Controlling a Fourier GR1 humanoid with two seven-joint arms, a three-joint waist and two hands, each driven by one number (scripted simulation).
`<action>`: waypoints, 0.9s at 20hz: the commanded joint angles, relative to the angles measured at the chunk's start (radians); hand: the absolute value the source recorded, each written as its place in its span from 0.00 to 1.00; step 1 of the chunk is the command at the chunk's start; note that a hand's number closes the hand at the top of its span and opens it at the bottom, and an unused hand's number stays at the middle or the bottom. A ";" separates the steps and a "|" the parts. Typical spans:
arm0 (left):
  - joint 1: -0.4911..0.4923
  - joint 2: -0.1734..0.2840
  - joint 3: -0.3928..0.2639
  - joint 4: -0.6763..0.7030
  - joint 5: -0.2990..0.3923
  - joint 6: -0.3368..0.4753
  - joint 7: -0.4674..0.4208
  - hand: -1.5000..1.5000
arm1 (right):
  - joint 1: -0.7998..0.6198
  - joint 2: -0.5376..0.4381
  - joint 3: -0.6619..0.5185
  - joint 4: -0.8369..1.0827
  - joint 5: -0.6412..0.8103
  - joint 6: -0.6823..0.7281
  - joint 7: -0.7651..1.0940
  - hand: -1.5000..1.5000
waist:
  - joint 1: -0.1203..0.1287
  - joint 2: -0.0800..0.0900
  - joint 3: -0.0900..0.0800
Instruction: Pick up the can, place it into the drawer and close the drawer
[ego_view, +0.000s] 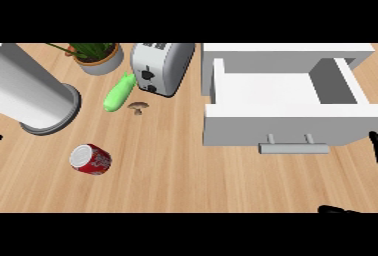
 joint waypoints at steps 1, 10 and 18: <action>0.052 0.029 0.053 -0.040 0.107 -0.035 0.067 0.00 | 0.011 0.002 -0.032 0.061 -0.020 0.045 -0.057 0.00 | 0.005 0.000 0.001; -0.008 0.085 0.042 0.146 0.272 -0.026 0.179 0.00 | 0.098 -0.019 -0.137 0.002 -0.118 0.138 -0.062 0.00 | -0.004 0.000 0.000; -0.069 0.105 -0.028 0.190 0.409 0.052 0.317 0.00 | 0.145 -0.021 -0.199 0.022 -0.177 0.239 -0.092 0.00 | -0.005 0.001 0.000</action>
